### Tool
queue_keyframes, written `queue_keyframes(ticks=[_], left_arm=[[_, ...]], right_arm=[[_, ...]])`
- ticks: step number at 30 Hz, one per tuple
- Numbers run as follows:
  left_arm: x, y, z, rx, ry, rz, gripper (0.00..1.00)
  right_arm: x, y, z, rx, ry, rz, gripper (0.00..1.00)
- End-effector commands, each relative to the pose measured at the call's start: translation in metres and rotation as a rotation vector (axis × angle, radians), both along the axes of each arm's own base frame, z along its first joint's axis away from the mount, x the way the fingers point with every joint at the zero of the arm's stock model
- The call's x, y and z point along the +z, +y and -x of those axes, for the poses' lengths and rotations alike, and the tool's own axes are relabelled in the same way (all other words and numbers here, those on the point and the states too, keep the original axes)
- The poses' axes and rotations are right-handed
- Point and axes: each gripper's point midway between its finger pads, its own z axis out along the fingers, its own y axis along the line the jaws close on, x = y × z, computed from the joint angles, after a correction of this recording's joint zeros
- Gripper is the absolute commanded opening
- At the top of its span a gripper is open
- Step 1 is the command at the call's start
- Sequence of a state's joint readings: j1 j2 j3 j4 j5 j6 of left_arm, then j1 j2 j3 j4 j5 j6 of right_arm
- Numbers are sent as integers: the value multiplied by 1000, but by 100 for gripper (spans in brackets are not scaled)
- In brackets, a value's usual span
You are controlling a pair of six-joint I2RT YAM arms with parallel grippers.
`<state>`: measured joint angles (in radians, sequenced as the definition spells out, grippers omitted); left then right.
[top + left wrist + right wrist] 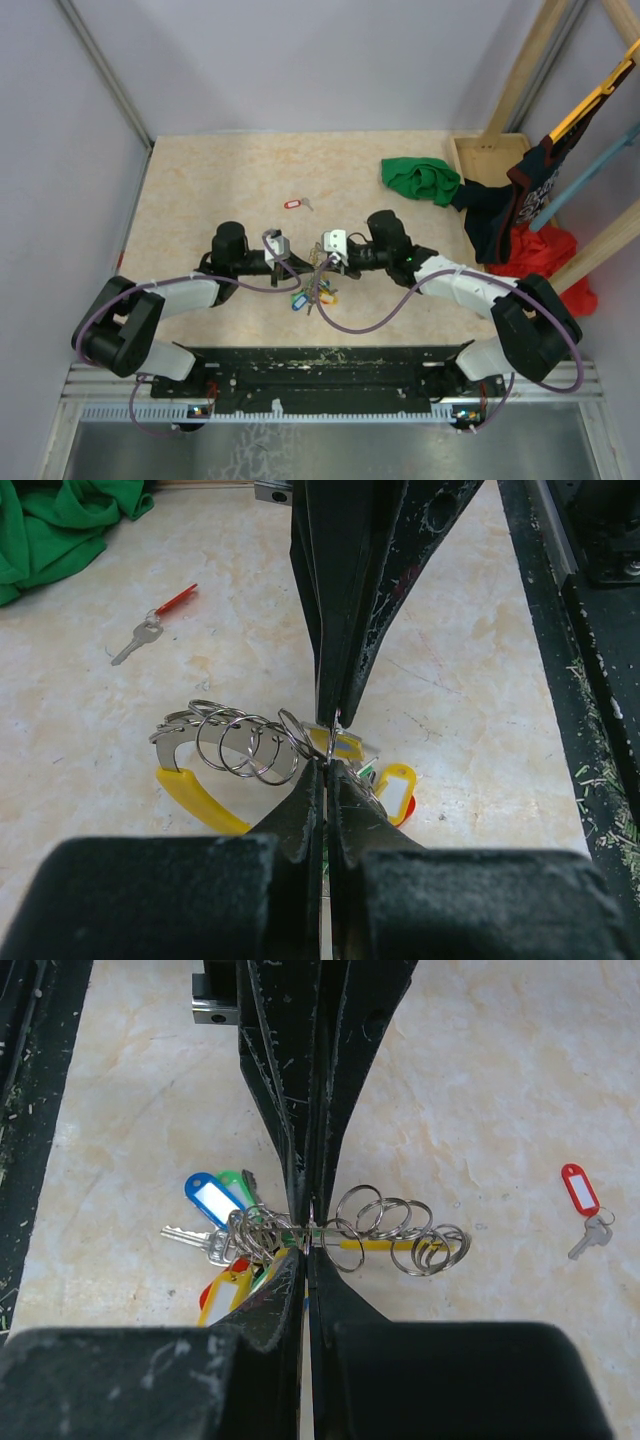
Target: Put the keys on the keyring
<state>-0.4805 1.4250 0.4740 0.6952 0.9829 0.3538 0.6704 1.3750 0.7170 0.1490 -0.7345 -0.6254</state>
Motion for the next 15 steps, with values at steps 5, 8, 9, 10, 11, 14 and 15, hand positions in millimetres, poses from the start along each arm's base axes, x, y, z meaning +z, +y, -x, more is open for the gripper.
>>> queue_keyframes(ticks=[5, 8, 9, 10, 11, 14, 15], left_arm=[[12, -3, -1, -1, -31, 29, 0], [13, -3, -2, 6, -35, 31, 0], [13, -3, -3, 9, -33, 30, 0], [13, -3, -3, 13, -33, 30, 0], [12, -3, -4, 18, -31, 29, 0], [10, -2, -8, 37, -18, 18, 0], [10, -2, -11, 47, -12, 11, 0]], right_arm=[[39, 28, 4, 80, -70, -91, 0], [37, 28, 3, 74, -65, -84, 0], [37, 27, 3, 71, -66, -83, 0], [37, 27, 3, 68, -69, -81, 0], [38, 26, 3, 65, -71, -80, 0], [41, 24, 2, 56, -89, -78, 0], [42, 23, 3, 55, -99, -79, 0]])
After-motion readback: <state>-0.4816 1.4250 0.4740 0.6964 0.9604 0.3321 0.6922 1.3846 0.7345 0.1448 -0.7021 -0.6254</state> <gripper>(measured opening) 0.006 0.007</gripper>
